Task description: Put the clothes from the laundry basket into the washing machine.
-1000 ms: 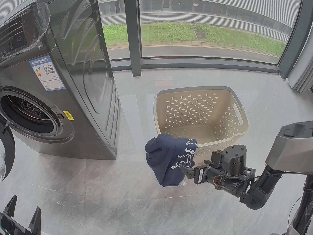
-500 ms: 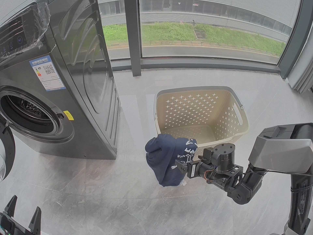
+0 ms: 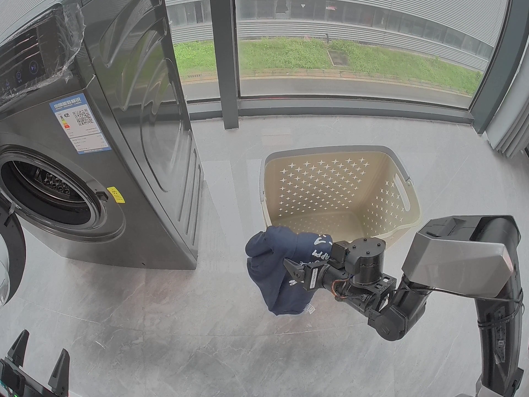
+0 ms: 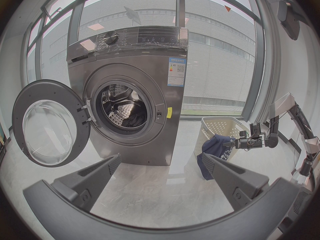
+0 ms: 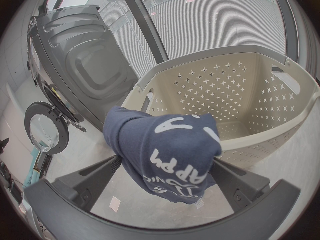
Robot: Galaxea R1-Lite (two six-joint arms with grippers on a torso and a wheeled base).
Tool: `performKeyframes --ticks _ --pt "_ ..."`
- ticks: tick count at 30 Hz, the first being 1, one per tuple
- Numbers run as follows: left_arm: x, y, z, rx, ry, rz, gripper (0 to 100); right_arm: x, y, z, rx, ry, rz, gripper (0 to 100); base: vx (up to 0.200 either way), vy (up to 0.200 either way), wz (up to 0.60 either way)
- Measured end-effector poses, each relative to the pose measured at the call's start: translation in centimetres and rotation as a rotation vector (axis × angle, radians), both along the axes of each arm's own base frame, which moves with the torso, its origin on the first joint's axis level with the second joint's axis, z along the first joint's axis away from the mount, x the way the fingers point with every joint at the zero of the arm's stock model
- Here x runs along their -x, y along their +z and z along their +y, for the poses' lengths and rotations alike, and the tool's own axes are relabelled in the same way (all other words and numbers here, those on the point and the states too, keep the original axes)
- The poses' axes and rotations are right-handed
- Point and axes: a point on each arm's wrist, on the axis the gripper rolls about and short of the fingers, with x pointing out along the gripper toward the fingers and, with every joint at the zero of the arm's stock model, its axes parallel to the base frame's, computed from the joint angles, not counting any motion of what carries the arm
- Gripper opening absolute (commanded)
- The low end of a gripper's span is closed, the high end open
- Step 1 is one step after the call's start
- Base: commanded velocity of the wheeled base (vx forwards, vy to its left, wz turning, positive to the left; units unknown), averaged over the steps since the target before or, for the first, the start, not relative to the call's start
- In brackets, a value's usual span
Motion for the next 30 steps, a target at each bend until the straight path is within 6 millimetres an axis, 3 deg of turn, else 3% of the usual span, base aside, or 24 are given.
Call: performKeyframes --ticks 4,5,22,30 --pt "0.0 0.0 0.0 -0.010 0.006 0.002 100 -0.3 -0.3 0.2 -0.007 0.000 -0.009 100 0.000 0.000 0.00" --pt "0.0 0.0 0.0 -0.006 0.007 0.003 100 -0.3 -0.3 0.2 -0.009 0.000 -0.012 0 0.000 0.000 0.00" --pt "0.0 0.0 0.0 0.000 0.000 0.001 100 0.6 0.0 0.0 -0.032 0.032 -0.035 0 0.000 0.000 0.00" --pt "0.0 0.0 0.0 0.000 0.000 0.001 100 2.6 3.0 -0.8 -0.069 0.064 -0.078 0 0.000 0.000 0.00"
